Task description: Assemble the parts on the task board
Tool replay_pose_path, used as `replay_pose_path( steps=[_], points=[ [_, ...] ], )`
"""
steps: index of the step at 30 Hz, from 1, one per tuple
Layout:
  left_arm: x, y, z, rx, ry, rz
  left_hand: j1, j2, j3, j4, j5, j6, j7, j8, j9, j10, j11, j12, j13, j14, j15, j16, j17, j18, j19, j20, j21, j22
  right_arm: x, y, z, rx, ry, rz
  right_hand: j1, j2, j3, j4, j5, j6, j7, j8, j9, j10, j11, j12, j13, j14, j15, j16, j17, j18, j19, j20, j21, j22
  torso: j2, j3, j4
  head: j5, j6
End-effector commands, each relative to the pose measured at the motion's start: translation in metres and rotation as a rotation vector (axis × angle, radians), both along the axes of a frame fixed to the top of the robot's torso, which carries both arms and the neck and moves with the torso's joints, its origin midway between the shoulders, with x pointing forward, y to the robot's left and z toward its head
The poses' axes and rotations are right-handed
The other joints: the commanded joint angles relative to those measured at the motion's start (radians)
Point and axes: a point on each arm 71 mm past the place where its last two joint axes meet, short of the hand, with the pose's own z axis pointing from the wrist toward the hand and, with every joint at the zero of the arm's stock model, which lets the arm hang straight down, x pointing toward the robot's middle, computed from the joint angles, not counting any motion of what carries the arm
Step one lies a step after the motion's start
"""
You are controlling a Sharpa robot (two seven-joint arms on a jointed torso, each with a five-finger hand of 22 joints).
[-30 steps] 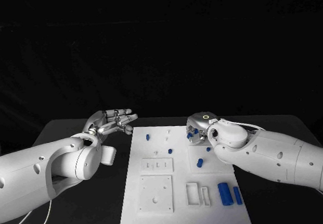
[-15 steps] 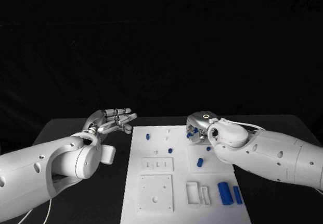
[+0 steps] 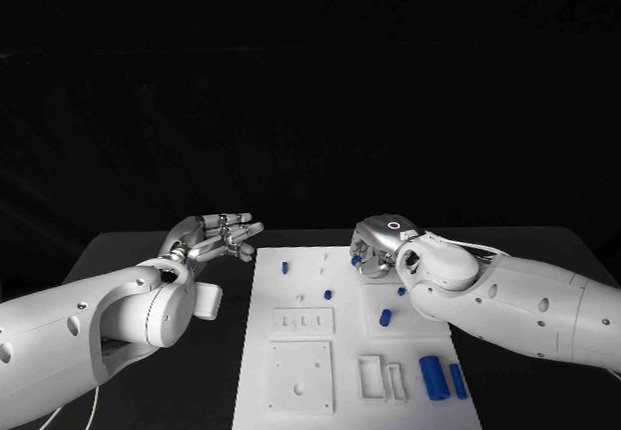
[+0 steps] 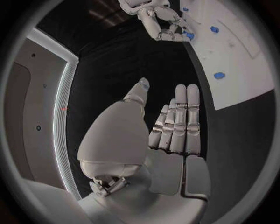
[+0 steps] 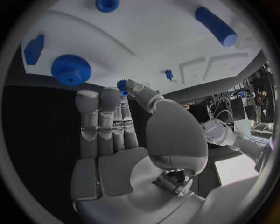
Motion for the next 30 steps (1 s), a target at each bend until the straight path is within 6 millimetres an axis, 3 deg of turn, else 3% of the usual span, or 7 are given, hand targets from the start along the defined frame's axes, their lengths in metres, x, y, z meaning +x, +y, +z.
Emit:
replay_pose_path(
  steps=[1,9,14,19,26,30],
  points=[
    [0.001,-0.002,0.003,-0.001,-0.008,-0.005,0.006,0.002,0.002,-0.004,-0.006,-0.004,0.002,0.004,0.000,-0.004,-0.001,0.001,0.001,-0.005,-0.004,-0.005,-0.001,0.017,-0.006,-0.002,0.003,-0.001,-0.001,0.007,0.004,0.010,-0.044,0.001,0.000,0.003,0.005,0.000,-0.006,0.013,-0.005,0.002,0.078,0.014,-0.004,0.003,0.015,0.002,-0.007,0.002,0.002,0.009,0.020,-0.008,-0.004,0.011,0.002,-0.0011,0.0045,0.000,0.006],
    [0.001,-0.004,0.003,-0.004,-0.006,-0.011,0.005,0.002,0.002,-0.005,-0.006,-0.004,0.002,0.004,0.000,-0.004,-0.001,0.001,0.001,-0.006,-0.004,-0.004,-0.001,0.017,-0.007,-0.002,0.004,-0.001,0.001,0.023,0.008,0.038,-0.074,0.014,0.000,0.002,0.008,0.003,-0.010,0.011,-0.004,0.001,0.077,0.013,-0.004,0.003,0.014,0.001,-0.007,0.000,0.002,0.006,0.021,-0.008,-0.009,0.023,0.006,-0.0027,0.0067,0.004,0.009],
    [0.000,-0.007,0.003,-0.006,-0.006,-0.018,0.004,0.003,0.003,-0.008,-0.006,-0.004,0.002,0.003,-0.001,-0.004,-0.002,0.001,0.001,-0.007,-0.004,-0.004,-0.001,0.017,-0.008,-0.002,0.005,-0.001,0.004,0.031,0.008,0.045,-0.084,0.014,0.001,0.001,0.008,0.003,-0.011,0.011,-0.004,0.001,0.077,0.013,-0.004,0.003,0.013,0.001,-0.007,0.000,0.002,0.006,0.022,-0.008,-0.012,0.028,0.010,-0.0080,0.0136,-0.001,0.013],
    [0.000,-0.009,0.003,-0.009,-0.003,-0.024,0.001,0.004,0.003,-0.010,-0.006,-0.005,0.002,0.003,-0.001,-0.005,-0.001,0.001,0.001,-0.011,-0.002,-0.006,-0.003,0.017,-0.011,-0.001,0.004,-0.002,0.006,0.034,0.008,0.046,-0.099,0.007,0.001,0.001,0.008,0.003,-0.011,0.011,-0.004,0.001,0.077,0.013,-0.004,0.003,0.013,0.001,-0.007,0.000,0.002,0.006,0.022,-0.008,-0.012,0.028,0.015,-0.0100,0.0184,0.001,0.014],
    [-0.001,-0.011,0.003,-0.012,-0.001,-0.030,0.001,0.002,0.005,-0.006,-0.005,-0.007,0.001,0.003,-0.001,-0.010,0.001,0.001,0.001,-0.010,0.009,-0.101,-0.037,0.010,-0.021,0.010,-0.061,-0.048,0.009,0.035,0.009,0.052,-0.116,-0.004,0.002,0.000,0.011,0.004,-0.015,0.012,-0.004,0.001,0.074,0.013,-0.004,0.003,0.012,0.001,-0.006,0.000,0.002,0.006,0.025,-0.008,-0.019,0.044,0.019,-0.0150,0.0238,-0.002,0.020],
    [-0.001,-0.013,0.003,-0.014,-0.001,-0.034,0.001,0.001,0.005,-0.005,-0.005,-0.007,0.001,0.003,-0.001,-0.011,0.001,0.000,0.001,0.004,0.011,-0.147,-0.044,0.008,-0.012,0.012,-0.093,-0.072,0.011,0.037,0.009,0.053,-0.118,-0.005,0.002,0.000,0.011,0.004,-0.014,0.011,-0.004,0.001,0.074,0.012,-0.003,0.002,0.012,0.001,-0.006,-0.001,0.002,0.006,0.025,-0.008,-0.020,0.044,0.021,-0.0153,0.0238,0.003,0.024]
  ],
)
